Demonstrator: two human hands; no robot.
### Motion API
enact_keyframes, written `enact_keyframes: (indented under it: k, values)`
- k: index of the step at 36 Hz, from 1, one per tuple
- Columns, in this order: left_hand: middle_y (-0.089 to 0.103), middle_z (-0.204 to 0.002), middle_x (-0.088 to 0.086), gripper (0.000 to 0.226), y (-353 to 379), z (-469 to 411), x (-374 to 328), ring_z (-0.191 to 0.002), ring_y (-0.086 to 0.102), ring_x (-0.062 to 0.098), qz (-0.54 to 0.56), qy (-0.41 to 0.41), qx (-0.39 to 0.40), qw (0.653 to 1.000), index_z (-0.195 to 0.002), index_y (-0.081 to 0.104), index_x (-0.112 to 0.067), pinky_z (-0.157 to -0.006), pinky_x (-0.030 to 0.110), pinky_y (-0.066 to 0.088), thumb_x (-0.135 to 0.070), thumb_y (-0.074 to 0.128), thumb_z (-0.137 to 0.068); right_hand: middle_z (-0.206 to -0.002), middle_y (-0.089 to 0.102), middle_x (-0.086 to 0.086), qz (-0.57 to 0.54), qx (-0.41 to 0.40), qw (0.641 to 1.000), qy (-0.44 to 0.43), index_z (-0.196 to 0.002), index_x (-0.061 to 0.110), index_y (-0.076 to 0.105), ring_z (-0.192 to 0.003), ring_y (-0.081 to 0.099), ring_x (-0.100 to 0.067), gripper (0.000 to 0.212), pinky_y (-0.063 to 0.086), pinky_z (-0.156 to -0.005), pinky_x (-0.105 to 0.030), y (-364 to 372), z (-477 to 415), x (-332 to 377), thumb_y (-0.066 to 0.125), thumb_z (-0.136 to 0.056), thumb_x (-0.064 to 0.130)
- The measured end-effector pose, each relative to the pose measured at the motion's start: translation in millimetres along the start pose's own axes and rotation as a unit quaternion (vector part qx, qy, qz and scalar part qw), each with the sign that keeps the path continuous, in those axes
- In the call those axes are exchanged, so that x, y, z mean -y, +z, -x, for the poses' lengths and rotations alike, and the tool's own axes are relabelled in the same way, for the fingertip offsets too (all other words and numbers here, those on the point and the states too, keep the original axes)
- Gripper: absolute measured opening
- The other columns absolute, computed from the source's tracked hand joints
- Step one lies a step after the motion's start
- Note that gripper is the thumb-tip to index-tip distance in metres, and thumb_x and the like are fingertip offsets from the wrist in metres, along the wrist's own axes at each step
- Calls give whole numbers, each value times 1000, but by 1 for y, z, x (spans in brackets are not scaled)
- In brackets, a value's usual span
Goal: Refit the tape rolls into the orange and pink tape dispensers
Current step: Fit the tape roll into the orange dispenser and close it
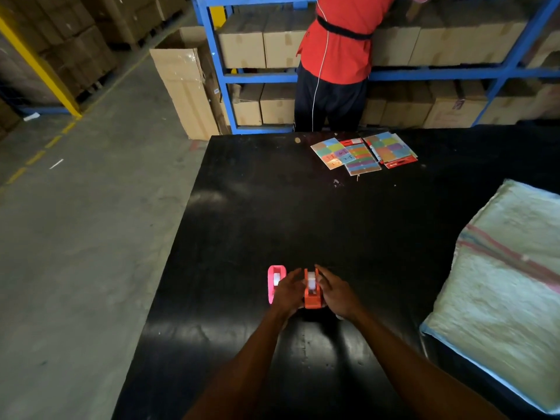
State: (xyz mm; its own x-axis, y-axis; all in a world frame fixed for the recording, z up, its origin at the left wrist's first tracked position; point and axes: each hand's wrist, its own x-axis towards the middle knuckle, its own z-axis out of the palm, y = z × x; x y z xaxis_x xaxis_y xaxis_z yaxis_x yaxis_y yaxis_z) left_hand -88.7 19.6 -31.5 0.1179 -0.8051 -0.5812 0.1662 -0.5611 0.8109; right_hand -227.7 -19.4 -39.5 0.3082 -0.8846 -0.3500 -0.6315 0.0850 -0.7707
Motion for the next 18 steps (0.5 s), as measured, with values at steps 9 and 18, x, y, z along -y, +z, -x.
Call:
enact_keyframes:
  k: [9, 18]
  values:
    - [74, -101, 8, 17, -8, -17, 1, -88, 74, 23, 45, -78, 70, 993, -105, 62, -27, -69, 37, 61, -15, 55, -96, -124, 66, -8, 40, -43, 998, -14, -126, 16, 62, -113, 61, -21, 30, 38, -93, -22, -2, -20, -13, 52, -99, 24]
    - [69, -119, 15, 32, -6, -29, -1, -100, 72, 29, 47, -14, 7, 999, -126, 56, -20, -68, 37, 61, -17, 58, -94, -91, 62, 0, 42, -71, 996, -17, -81, 19, 69, -81, 63, -13, 7, 51, -74, -26, -2, -13, -12, 70, -87, 22]
